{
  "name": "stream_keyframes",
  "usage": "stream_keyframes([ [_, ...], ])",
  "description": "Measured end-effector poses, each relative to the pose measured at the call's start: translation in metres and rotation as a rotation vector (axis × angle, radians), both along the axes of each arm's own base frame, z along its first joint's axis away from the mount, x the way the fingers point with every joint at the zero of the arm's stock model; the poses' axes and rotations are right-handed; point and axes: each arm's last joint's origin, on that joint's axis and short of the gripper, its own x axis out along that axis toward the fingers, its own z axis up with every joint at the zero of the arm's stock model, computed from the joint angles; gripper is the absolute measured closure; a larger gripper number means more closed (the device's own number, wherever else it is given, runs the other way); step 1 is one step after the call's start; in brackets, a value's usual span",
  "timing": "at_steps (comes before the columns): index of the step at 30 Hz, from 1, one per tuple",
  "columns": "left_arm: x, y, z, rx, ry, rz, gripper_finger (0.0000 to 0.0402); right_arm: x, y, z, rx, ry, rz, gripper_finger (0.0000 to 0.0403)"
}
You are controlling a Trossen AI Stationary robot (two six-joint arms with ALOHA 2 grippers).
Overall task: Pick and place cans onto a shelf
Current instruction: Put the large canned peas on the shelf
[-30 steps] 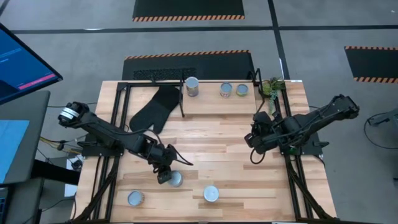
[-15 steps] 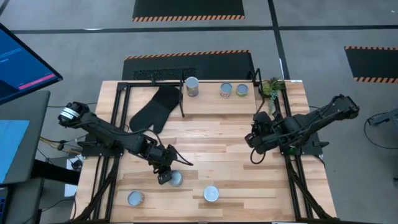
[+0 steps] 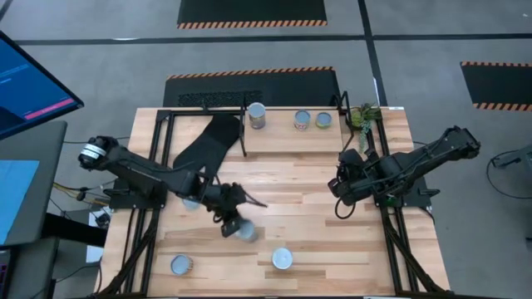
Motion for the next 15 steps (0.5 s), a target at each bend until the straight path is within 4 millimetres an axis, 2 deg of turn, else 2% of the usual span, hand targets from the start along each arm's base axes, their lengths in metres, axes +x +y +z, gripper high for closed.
stream_keyframes([
  [4, 0.016, 0.02, 0.032, 0.078, -0.133, 0.015, 0.0401, 0.0, 0.0, 0.0, 0.017, 0.007, 0.003, 0.0333],
  [7, 0.023, 0.042, 0.053, 0.142, -0.184, 0.048, 0.0401, 0.0, 0.0, 0.0, 0.019, 0.008, 0.003, 0.0333],
  [15, 0.019, 0.114, 0.091, 0.259, -0.144, 0.153, 0.0401, 0.0, 0.001, 0.0, 0.022, 0.004, -0.002, 0.0333],
])
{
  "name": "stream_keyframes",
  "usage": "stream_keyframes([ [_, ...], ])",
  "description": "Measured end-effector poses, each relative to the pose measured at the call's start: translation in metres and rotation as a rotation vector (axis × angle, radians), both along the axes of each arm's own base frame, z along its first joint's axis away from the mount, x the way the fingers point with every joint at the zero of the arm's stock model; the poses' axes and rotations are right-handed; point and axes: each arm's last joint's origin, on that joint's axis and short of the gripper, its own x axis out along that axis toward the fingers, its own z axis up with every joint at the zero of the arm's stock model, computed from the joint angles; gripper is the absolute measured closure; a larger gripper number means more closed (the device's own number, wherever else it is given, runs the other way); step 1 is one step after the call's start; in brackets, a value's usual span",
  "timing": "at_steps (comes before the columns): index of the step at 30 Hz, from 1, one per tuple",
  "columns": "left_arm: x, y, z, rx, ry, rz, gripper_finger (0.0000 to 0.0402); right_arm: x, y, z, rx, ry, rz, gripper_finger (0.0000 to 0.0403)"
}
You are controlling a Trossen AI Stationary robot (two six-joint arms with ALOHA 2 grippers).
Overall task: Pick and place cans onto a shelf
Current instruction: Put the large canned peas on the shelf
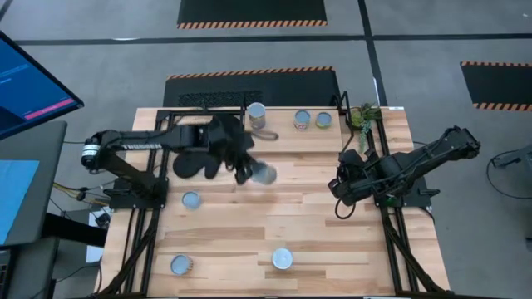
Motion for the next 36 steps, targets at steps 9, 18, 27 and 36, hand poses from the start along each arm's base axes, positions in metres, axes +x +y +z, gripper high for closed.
stream_keyframes([
  [9, 0.006, 0.067, -0.009, 0.041, 0.076, 0.024, 0.0401, 0.0, 0.0, 0.0, 0.002, -0.004, -0.003, 0.0333],
  [18, 0.048, 0.109, -0.021, 0.074, 0.179, -0.041, 0.0401, 0.0, 0.0, 0.0, 0.003, -0.006, -0.008, 0.0333],
  [27, 0.053, 0.14, -0.026, 0.091, 0.32, -0.059, 0.0401, 0.0, 0.0, 0.0, 0.003, -0.006, -0.008, 0.0333],
  [36, 0.044, 0.155, -0.03, 0.113, 0.369, -0.056, 0.0401, 0.0, 0.0, 0.0, 0.008, -0.013, -0.018, 0.0333],
])
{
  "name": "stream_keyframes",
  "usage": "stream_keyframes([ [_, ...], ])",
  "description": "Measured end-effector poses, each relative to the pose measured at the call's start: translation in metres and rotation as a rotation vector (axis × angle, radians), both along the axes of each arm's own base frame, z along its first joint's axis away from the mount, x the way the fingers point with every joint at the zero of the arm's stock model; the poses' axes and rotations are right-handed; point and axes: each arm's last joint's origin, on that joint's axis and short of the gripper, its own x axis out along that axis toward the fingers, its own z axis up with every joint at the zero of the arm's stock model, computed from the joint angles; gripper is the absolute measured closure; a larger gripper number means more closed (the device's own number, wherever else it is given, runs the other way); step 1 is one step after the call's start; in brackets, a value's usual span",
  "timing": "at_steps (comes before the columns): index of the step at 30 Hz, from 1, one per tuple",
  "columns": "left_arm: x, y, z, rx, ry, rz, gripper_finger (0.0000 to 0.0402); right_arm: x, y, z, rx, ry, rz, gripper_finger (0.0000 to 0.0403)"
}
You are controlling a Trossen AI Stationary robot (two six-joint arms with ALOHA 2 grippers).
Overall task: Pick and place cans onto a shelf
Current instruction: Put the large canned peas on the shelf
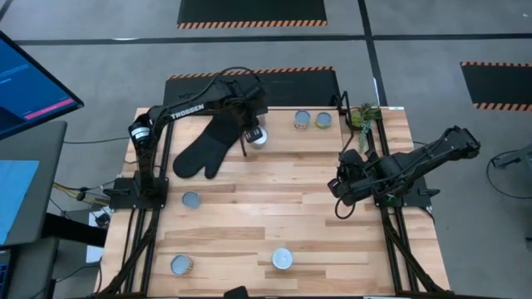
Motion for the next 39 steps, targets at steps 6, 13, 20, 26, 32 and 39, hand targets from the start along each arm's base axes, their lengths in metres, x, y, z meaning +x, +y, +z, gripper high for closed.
stream_keyframes([
  [6, -0.002, 0.0, -0.001, 0.019, 0.027, -0.034, 0.0401, 0.0, 0.0, 0.0, 0.001, -0.002, -0.002, 0.0333],
  [13, -0.001, 0.001, 0.0, 0.043, 0.02, -0.051, 0.0401, 0.0, 0.0, 0.0, 0.001, -0.003, -0.002, 0.0333],
  [20, 0.0, 0.001, -0.006, 0.042, 0.025, -0.059, 0.0401, 0.0, 0.0, 0.0, 0.002, -0.003, -0.003, 0.0333],
  [26, 0.002, 0.0, -0.018, 0.038, 0.034, -0.069, 0.0402, 0.0, 0.0, 0.0, 0.002, -0.004, -0.004, 0.0333],
  [32, 0.005, 0.001, -0.013, 0.065, -0.005, -0.081, 0.0402, 0.0, 0.0, 0.0, 0.002, -0.004, -0.004, 0.0333],
  [39, 0.003, 0.002, -0.016, 0.069, 0.018, -0.11, 0.0402, 0.0, 0.0, 0.0, 0.003, -0.007, -0.004, 0.0333],
])
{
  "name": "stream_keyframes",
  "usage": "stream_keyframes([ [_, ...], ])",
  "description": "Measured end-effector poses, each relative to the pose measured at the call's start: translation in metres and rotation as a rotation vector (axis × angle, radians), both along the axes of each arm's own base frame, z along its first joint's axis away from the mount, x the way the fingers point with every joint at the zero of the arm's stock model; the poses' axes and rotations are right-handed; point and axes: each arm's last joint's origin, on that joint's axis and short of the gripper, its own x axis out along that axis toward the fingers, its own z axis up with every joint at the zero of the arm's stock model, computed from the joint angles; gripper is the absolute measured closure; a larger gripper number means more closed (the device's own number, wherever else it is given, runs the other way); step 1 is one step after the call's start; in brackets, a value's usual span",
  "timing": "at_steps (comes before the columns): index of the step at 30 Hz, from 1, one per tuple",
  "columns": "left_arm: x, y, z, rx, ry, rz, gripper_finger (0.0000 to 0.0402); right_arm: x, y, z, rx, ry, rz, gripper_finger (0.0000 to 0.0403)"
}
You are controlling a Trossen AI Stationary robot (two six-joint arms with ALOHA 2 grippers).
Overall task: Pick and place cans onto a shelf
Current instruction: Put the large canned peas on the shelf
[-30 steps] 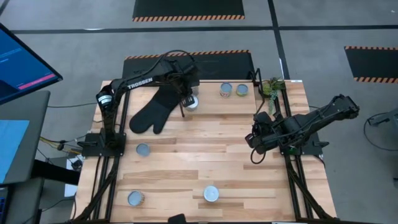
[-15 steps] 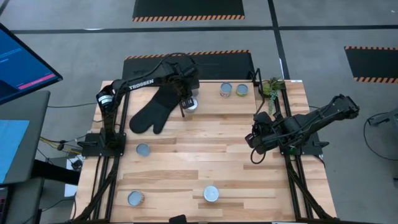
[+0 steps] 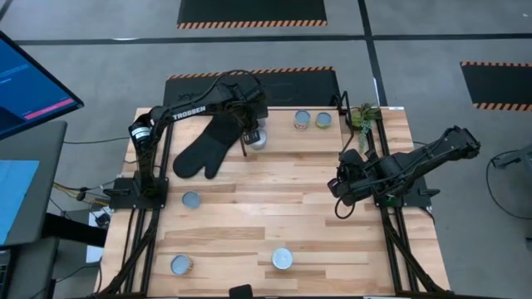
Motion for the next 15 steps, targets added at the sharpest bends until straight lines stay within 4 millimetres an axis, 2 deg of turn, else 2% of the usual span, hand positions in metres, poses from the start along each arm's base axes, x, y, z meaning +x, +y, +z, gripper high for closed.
stream_keyframes([
  [15, 0.0, 0.0043, 0.0009, 0.048, -0.002, -0.024, 0.0394, -0.0001, 0.0005, -0.0004, 0.022, 0.009, 0.005, 0.0333],
])
